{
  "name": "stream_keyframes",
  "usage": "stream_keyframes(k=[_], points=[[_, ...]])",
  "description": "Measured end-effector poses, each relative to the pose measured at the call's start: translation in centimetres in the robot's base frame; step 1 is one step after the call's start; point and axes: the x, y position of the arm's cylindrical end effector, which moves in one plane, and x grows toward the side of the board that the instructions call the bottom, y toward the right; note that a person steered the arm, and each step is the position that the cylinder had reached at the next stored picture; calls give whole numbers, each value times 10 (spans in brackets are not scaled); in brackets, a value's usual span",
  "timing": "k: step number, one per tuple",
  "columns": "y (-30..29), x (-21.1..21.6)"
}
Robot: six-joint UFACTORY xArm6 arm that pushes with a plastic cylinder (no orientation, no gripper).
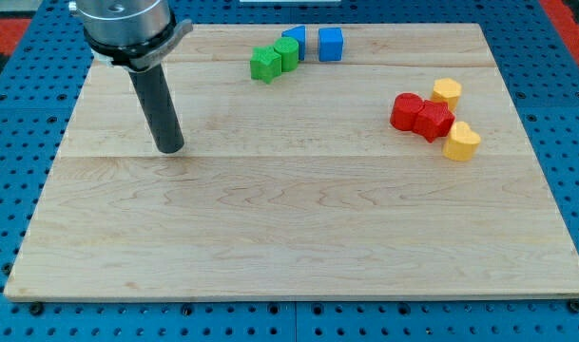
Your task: Push the blue cube down a bit
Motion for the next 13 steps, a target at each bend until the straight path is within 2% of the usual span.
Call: stream_keyframes(k=[1, 5, 6, 7, 8, 9, 10, 13], points=[[-1, -2], [-10, -63], [5, -62], [80, -69], [227, -109], [325, -174], [290, -234], [169, -234]])
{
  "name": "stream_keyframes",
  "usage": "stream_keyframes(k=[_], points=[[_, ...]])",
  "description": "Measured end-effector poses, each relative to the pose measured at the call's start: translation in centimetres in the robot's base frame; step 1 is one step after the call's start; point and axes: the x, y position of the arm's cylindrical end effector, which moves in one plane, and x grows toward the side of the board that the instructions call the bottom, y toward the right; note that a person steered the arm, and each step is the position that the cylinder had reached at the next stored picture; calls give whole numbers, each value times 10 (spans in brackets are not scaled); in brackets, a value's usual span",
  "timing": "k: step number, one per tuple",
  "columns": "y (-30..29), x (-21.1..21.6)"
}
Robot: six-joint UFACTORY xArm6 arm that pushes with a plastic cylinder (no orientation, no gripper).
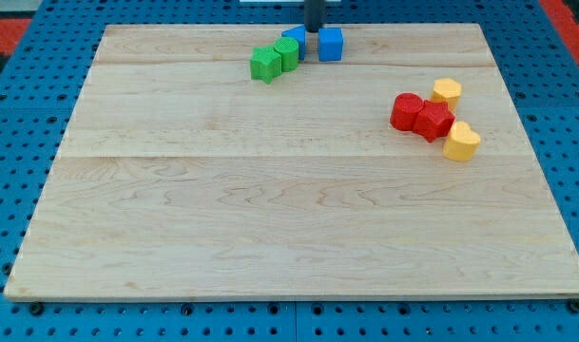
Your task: Push the blue cube down a bit
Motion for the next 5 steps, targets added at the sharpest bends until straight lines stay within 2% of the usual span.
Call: stream_keyframes(k=[3, 5], points=[[10, 1], [35, 21]])
